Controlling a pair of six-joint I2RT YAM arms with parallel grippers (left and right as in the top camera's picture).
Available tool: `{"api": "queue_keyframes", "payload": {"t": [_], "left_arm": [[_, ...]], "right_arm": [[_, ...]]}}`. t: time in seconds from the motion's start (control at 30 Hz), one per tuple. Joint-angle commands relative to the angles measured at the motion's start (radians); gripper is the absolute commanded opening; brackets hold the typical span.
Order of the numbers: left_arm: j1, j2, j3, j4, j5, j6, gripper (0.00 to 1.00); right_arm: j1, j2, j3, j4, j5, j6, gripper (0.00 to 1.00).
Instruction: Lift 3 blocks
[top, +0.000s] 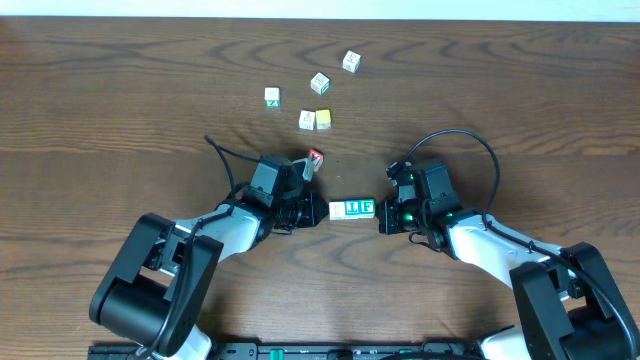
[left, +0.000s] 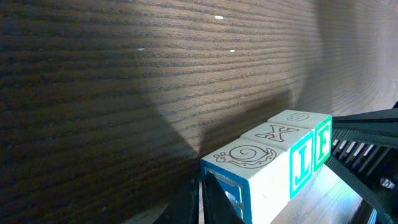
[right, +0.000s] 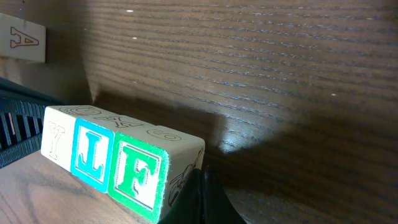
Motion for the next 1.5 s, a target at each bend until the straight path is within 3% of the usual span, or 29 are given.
{"api": "queue_keyframes", "payload": {"t": [0.0, 1.47], "left_arm": [[-0.043, 0.047, -0.009, -0.020, -0.029, 0.009, 0.07], [-0.072, 0.017, -0.002, -0.001, 0.008, 0.006, 0.07]], "right_arm": [[0.031, 0.009, -0.004, 0.020, -0.163, -0.019, 0.01], [0.086, 0.009, -0.002, 0.076, -0.222, 0.000, 0.01]]}}
